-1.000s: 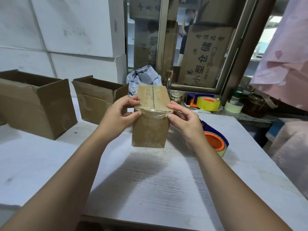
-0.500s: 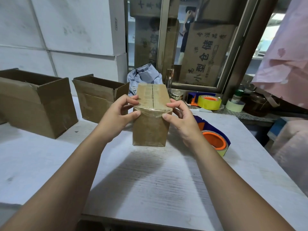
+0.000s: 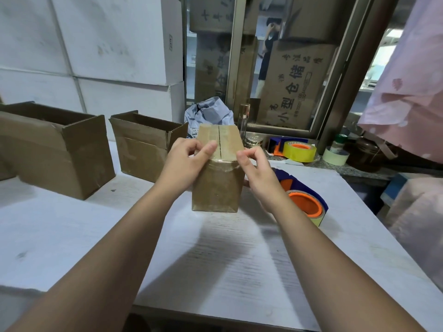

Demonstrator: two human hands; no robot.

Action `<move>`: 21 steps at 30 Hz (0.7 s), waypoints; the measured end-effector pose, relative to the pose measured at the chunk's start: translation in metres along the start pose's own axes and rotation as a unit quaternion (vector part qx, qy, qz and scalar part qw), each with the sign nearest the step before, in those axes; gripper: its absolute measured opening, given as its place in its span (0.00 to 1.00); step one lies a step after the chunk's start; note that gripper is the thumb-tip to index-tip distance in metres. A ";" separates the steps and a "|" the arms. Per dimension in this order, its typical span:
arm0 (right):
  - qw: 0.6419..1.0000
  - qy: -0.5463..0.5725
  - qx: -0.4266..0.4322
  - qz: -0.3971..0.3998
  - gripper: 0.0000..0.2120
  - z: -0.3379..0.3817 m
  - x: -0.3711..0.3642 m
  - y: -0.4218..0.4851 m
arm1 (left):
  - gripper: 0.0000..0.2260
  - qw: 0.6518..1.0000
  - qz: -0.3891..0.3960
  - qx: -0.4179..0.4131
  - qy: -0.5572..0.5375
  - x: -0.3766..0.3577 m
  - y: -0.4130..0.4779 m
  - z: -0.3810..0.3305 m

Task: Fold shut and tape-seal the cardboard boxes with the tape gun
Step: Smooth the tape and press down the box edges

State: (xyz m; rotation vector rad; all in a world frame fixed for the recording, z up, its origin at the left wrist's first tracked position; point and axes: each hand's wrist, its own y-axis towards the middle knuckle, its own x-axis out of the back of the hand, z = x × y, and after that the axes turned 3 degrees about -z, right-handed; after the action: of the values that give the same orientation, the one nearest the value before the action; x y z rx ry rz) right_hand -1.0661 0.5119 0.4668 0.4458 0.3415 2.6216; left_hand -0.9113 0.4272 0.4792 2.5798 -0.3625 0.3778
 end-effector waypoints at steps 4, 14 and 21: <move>1.000 0.021 0.000 0.012 0.11 -0.004 0.005 0.003 | 0.12 0.999 0.017 0.011 0.037 -0.001 0.004 -0.001; 0.999 0.025 -0.005 0.042 0.10 -0.005 0.016 0.006 | 0.09 0.999 0.044 -0.003 -0.008 0.009 0.001 0.011; 0.998 0.008 0.022 0.053 0.09 -0.004 0.017 0.012 | 0.09 0.998 0.019 -0.049 -0.035 0.005 -0.005 0.018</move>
State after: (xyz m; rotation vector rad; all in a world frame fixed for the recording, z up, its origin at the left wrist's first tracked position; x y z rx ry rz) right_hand -1.0863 0.5088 0.4706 0.4700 0.3915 2.7259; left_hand -0.9019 0.4213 0.4641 2.4984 -0.4449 0.2781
